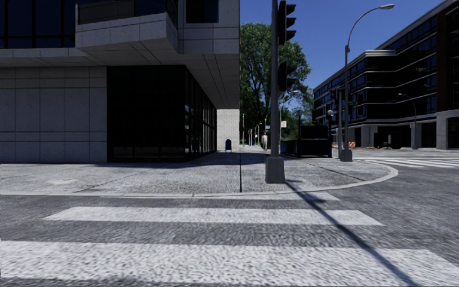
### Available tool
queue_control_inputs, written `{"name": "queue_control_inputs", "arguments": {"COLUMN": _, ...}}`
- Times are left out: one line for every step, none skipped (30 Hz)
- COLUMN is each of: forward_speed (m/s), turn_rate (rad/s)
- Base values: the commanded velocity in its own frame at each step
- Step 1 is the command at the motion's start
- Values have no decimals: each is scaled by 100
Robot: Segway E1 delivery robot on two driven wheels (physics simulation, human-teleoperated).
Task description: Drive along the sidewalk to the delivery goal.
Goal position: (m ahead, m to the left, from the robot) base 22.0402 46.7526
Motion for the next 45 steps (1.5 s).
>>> {"name": "queue_control_inputs", "arguments": {"forward_speed": 155, "turn_rate": 0}}
{"name": "queue_control_inputs", "arguments": {"forward_speed": 155, "turn_rate": 0}}
{"name": "queue_control_inputs", "arguments": {"forward_speed": 155, "turn_rate": 0}}
{"name": "queue_control_inputs", "arguments": {"forward_speed": 155, "turn_rate": 0}}
{"name": "queue_control_inputs", "arguments": {"forward_speed": 155, "turn_rate": 0}}
{"name": "queue_control_inputs", "arguments": {"forward_speed": 155, "turn_rate": 0}}
{"name": "queue_control_inputs", "arguments": {"forward_speed": 155, "turn_rate": 0}}
{"name": "queue_control_inputs", "arguments": {"forward_speed": 155, "turn_rate": 0}}
{"name": "queue_control_inputs", "arguments": {"forward_speed": 155, "turn_rate": 0}}
{"name": "queue_control_inputs", "arguments": {"forward_speed": 155, "turn_rate": 0}}
{"name": "queue_control_inputs", "arguments": {"forward_speed": 155, "turn_rate": 0}}
{"name": "queue_control_inputs", "arguments": {"forward_speed": 155, "turn_rate": 0}}
{"name": "queue_control_inputs", "arguments": {"forward_speed": 155, "turn_rate": 0}}
{"name": "queue_control_inputs", "arguments": {"forward_speed": 155, "turn_rate": 0}}
{"name": "queue_control_inputs", "arguments": {"forward_speed": 155, "turn_rate": 0}}
{"name": "queue_control_inputs", "arguments": {"forward_speed": 155, "turn_rate": 0}}
{"name": "queue_control_inputs", "arguments": {"forward_speed": 155, "turn_rate": 0}}
{"name": "queue_control_inputs", "arguments": {"forward_speed": 155, "turn_rate": 0}}
{"name": "queue_control_inputs", "arguments": {"forward_speed": 155, "turn_rate": 0}}
{"name": "queue_control_inputs", "arguments": {"forward_speed": 155, "turn_rate": 41}}
{"name": "queue_control_inputs", "arguments": {"forward_speed": 155, "turn_rate": 63}}
{"name": "queue_control_inputs", "arguments": {"forward_speed": 155, "turn_rate": 70}}
{"name": "queue_control_inputs", "arguments": {"forward_speed": 155, "turn_rate": 70}}
{"name": "queue_control_inputs", "arguments": {"forward_speed": 155, "turn_rate": 70}}
{"name": "queue_control_inputs", "arguments": {"forward_speed": 155, "turn_rate": 46}}
{"name": "queue_control_inputs", "arguments": {"forward_speed": 155, "turn_rate": 4}}
{"name": "queue_control_inputs", "arguments": {"forward_speed": 155, "turn_rate": 2}}
{"name": "queue_control_inputs", "arguments": {"forward_speed": 155, "turn_rate": 2}}
{"name": "queue_control_inputs", "arguments": {"forward_speed": 155, "turn_rate": 0}}
{"name": "queue_control_inputs", "arguments": {"forward_speed": 155, "turn_rate": 0}}
{"name": "queue_control_inputs", "arguments": {"forward_speed": 155, "turn_rate": 0}}
{"name": "queue_control_inputs", "arguments": {"forward_speed": 155, "turn_rate": 0}}
{"name": "queue_control_inputs", "arguments": {"forward_speed": 155, "turn_rate": 0}}
{"name": "queue_control_inputs", "arguments": {"forward_speed": 155, "turn_rate": 0}}
{"name": "queue_control_inputs", "arguments": {"forward_speed": 155, "turn_rate": 0}}
{"name": "queue_control_inputs", "arguments": {"forward_speed": 155, "turn_rate": 0}}
{"name": "queue_control_inputs", "arguments": {"forward_speed": 155, "turn_rate": 0}}
{"name": "queue_control_inputs", "arguments": {"forward_speed": 155, "turn_rate": 0}}
{"name": "queue_control_inputs", "arguments": {"forward_speed": 155, "turn_rate": 0}}
{"name": "queue_control_inputs", "arguments": {"forward_speed": 155, "turn_rate": 0}}
{"name": "queue_control_inputs", "arguments": {"forward_speed": 155, "turn_rate": 0}}
{"name": "queue_control_inputs", "arguments": {"forward_speed": 155, "turn_rate": 0}}
{"name": "queue_control_inputs", "arguments": {"forward_speed": 155, "turn_rate": 0}}
{"name": "queue_control_inputs", "arguments": {"forward_speed": 155, "turn_rate": 0}}
{"name": "queue_control_inputs", "arguments": {"forward_speed": 155, "turn_rate": 0}}
